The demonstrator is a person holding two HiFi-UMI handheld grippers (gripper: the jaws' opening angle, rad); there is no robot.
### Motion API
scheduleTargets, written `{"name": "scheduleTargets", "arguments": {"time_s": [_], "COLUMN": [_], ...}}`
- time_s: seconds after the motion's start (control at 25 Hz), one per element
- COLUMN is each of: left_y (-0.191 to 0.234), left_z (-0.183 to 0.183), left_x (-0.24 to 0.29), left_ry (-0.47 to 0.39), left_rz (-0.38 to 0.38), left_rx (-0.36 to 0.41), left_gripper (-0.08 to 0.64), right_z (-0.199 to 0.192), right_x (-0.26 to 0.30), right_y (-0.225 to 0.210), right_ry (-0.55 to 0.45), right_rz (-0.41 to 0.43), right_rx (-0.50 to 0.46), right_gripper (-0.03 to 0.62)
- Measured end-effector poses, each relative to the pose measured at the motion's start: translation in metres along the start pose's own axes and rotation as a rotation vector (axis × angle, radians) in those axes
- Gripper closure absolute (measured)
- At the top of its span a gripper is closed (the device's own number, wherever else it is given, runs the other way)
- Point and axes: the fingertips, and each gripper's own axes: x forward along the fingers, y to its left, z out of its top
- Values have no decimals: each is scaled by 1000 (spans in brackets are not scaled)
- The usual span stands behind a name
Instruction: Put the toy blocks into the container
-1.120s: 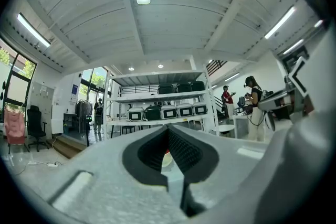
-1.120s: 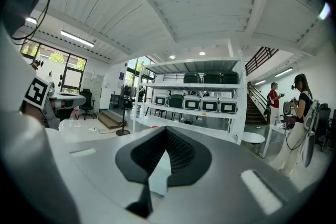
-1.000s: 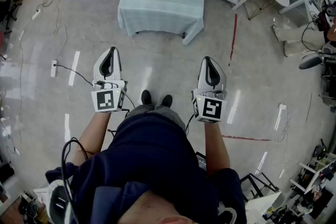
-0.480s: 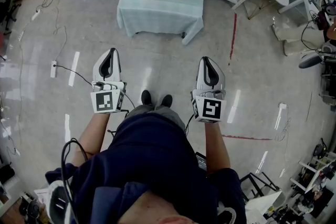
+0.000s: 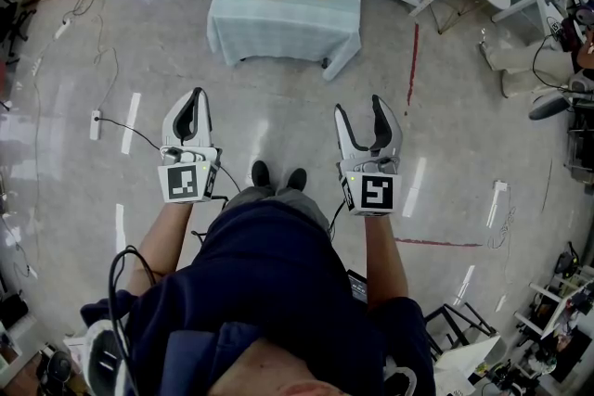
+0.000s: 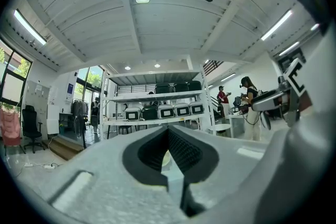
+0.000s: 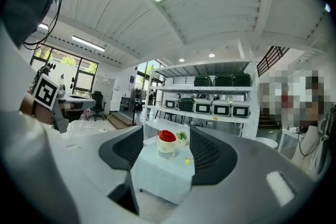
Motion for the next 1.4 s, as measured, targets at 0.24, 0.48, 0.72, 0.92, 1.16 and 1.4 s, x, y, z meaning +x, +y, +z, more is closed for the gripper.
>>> {"name": "scheduleTargets", "arguments": {"time_s": [0.24, 0.48, 0.72, 0.92, 1.16, 1.4], "left_y": [10, 24, 38, 44, 48, 46], "left_z": [-3, -6, -2, -8, -12, -21], "left_x": [2, 7, 19, 34, 71, 150], "left_ry": [-1, -11, -26, -14, -30, -12], "left_rz": [-11, -39, -62, -79, -51, -25], "left_rx": [-6, 1, -12, -4, -41, -17], "left_gripper": [560, 560, 560, 560, 560, 559], "right_z": [5, 10, 9, 4, -17, -40], "right_x": [9, 26, 51, 79, 131, 206], "right_y": [5, 10, 12, 4, -19, -64], "right_ry": [-16, -31, -21, 2, 37, 48], "right_rz": [10, -2, -18, -8, 6, 46], "right_rx": [5, 14, 1, -18, -48, -57], "right_gripper": [254, 235, 232, 232, 232, 232]}}
